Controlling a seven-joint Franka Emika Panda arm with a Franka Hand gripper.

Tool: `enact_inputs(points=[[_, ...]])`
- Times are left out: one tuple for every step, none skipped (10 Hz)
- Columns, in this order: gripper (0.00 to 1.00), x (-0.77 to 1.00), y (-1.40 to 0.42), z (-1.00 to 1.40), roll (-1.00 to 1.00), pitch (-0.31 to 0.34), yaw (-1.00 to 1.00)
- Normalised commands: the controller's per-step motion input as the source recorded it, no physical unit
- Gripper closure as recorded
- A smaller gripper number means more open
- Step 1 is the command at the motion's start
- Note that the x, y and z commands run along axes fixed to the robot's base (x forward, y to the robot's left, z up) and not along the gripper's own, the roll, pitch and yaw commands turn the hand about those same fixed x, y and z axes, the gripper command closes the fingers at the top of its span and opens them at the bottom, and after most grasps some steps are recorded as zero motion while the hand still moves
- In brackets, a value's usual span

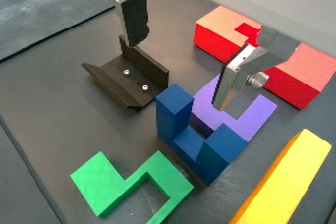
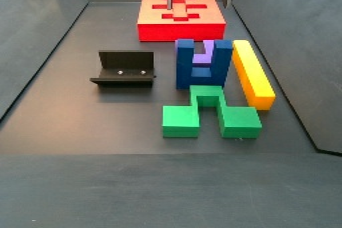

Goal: Pick up the purple object. Move up. Place the purple object on the fixture. Regrasp the purple object. Move to above the board. Insert the purple object.
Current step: Pick up the purple object.

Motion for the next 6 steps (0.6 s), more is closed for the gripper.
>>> enact_inputs(points=[[0.00, 0.02, 0.00, 0.00, 0.00, 0.004, 0.00], [0.00, 0.02, 0.00, 0.00, -0.01, 0.000, 0.00], [0.00, 0.13, -0.16, -0.03, 0.00, -0.007, -0.04], [0.00, 0.28, -0.30, -0.15, 0.00, 0.000, -0.05], [0.00, 0.43, -0.41, -0.24, -0.02, -0.030, -0.11], [0.00, 0.43, -0.44, -0.30, -0.01, -0.056, -0.11]])
